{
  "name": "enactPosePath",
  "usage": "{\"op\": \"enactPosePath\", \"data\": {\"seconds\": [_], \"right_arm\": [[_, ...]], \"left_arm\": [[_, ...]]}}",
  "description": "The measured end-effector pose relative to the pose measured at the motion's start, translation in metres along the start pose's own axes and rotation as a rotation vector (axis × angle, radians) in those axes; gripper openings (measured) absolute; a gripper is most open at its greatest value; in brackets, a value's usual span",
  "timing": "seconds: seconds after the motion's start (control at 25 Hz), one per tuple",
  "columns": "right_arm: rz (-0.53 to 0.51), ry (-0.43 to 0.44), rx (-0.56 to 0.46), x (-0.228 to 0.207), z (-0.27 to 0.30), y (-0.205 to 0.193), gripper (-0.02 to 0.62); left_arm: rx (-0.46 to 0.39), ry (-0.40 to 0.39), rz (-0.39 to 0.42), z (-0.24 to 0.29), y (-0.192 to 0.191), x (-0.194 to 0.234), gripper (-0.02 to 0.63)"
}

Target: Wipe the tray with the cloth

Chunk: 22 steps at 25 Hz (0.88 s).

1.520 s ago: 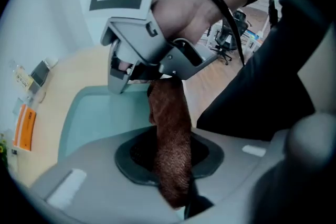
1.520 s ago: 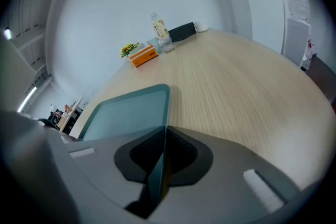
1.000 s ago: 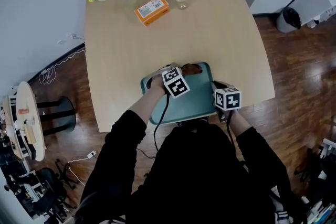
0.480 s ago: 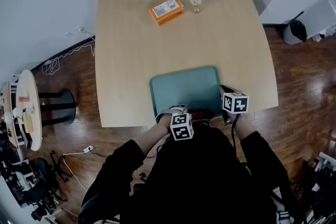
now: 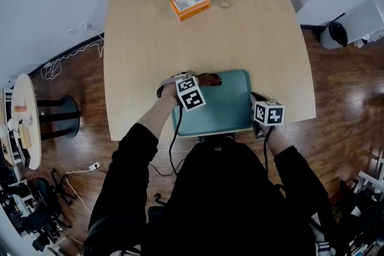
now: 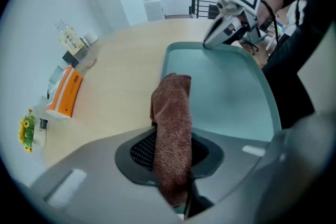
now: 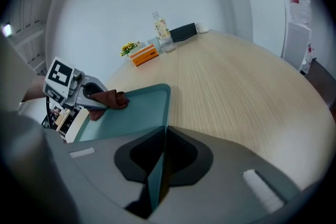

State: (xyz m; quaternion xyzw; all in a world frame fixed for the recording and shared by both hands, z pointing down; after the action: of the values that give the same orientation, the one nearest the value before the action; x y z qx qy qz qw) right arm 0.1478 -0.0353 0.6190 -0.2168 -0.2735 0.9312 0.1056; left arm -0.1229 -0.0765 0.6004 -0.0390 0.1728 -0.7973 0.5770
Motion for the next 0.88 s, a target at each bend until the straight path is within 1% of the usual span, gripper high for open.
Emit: {"op": "enactPosePath", "data": {"seconds": [0.08,0.12,0.24,0.36,0.4,0.44,0.48,0.56,0.64,0.68,0.76,0.8,0.84,0.88], "right_arm": [[0.008,-0.001,-0.003,-0.001,0.000,-0.001,0.015],[0.010,-0.002,-0.003,-0.002,0.000,-0.002,0.015],[0.012,-0.006,-0.005,-0.004,-0.003,-0.002,0.015],[0.015,-0.006,-0.006,-0.004,-0.002,-0.002,0.015],[0.014,-0.007,-0.005,-0.004,-0.002,-0.002,0.015],[0.011,-0.009,-0.005,-0.004,-0.003,-0.003,0.015],[0.007,-0.011,-0.005,-0.004,-0.003,-0.003,0.014],[0.000,-0.013,-0.007,-0.003,-0.002,-0.002,0.014],[0.000,-0.013,-0.008,-0.001,-0.003,-0.003,0.014],[0.001,-0.014,-0.007,0.000,-0.003,-0.003,0.014],[0.000,-0.015,-0.009,0.001,-0.003,-0.002,0.014],[-0.001,-0.015,-0.011,0.001,-0.003,-0.001,0.014],[-0.001,-0.015,-0.013,0.001,-0.003,-0.001,0.014],[-0.003,-0.016,-0.014,0.001,-0.003,-0.002,0.014]], "left_arm": [[-0.008,0.031,0.035,-0.003,-0.004,-0.021,0.063],[-0.011,0.022,0.063,-0.005,-0.005,-0.037,0.064],[-0.041,-0.065,0.124,-0.015,-0.006,-0.099,0.064],[-0.056,-0.135,0.174,-0.026,-0.011,-0.159,0.064],[-0.064,-0.155,0.181,-0.029,-0.013,-0.175,0.064],[-0.073,-0.167,0.182,-0.031,-0.014,-0.186,0.049],[-0.080,-0.173,0.182,-0.031,-0.016,-0.193,0.063],[-0.091,-0.194,0.173,-0.030,-0.020,-0.191,0.063],[-0.088,-0.200,0.174,-0.028,-0.025,-0.174,0.063],[-0.073,-0.175,0.186,-0.027,-0.029,-0.159,0.064],[-0.020,-0.078,0.193,-0.024,-0.041,-0.114,0.064],[0.009,-0.023,0.170,-0.022,-0.047,-0.087,0.064],[0.036,0.028,0.130,-0.022,-0.053,-0.060,0.064],[0.053,0.062,0.081,-0.023,-0.057,-0.037,0.064]]}}
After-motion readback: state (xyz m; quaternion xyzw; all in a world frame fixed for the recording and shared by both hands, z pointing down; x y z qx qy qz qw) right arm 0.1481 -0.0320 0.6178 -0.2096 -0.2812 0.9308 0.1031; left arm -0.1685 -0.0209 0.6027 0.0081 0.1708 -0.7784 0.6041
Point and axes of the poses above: the fingertips, and each gripper's own axes: z forward along the fingers, x to its left, y out of its top, the point moved 10 cm from there along -z, backward along the fingers, and after that the axes turned 2 degrees about -x, right-handed, at the moved point
